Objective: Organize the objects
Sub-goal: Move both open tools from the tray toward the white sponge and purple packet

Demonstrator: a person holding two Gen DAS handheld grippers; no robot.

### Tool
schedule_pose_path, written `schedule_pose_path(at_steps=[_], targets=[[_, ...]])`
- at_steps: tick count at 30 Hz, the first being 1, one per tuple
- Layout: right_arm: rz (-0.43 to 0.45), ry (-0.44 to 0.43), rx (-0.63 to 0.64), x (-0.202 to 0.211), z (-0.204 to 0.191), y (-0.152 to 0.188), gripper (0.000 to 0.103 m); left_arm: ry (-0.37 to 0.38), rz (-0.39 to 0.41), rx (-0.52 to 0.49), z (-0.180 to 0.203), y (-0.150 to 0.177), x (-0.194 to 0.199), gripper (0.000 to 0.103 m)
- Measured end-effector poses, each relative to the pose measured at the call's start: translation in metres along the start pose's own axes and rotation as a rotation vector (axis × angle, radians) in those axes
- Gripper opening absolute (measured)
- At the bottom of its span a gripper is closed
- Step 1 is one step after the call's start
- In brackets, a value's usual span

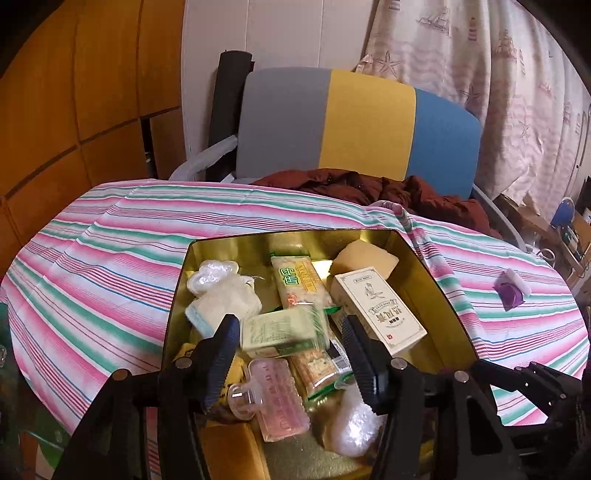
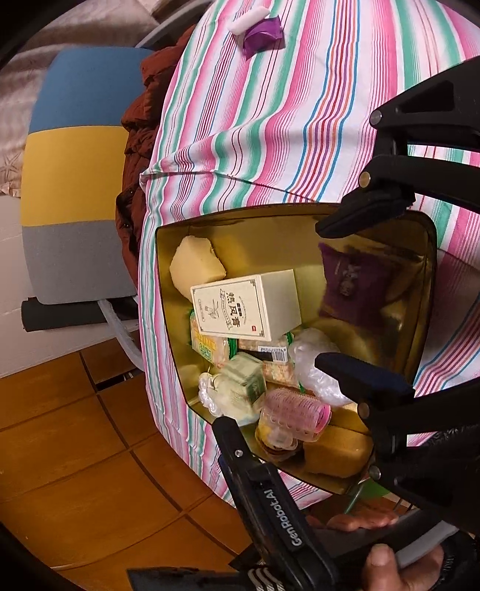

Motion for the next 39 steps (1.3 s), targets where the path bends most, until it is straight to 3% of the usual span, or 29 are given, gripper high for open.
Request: schedule_pose_path(at_steps=[5,15,23,39], targets=[[0.014,0.010,0.009,0.004,-0.004,-0.001,0.068,0.001,-0.003,0.009,-0.001,0.004,0.005,0.059],[0.090,0.073,-0.003,0.025,0.003,-0.012,0.086,0.009,0.036,-0.022,0.009,0.008,0.023,0.059],[0.104,0.104,-0.014,0.035,0.017,-0.018,0.091,0.044,0.037,-0.078,0.028,0.017,0.028,0.059],[0.076,0.204,-0.096,0.057,0.101,-0.032,0.094,0.094,0.043,-0.184,0.068,0.014,0.030,0.065]])
Point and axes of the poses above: each gripper's, at about its wrist camera, not at the fingertips, and x roughly against the way its jaws point, z to its right, y to its underside, the point moved 7 cm from there along -x, roughly the way its jaws point, and after that the axes turned 4 degrees about y, right-handed, at the moved point
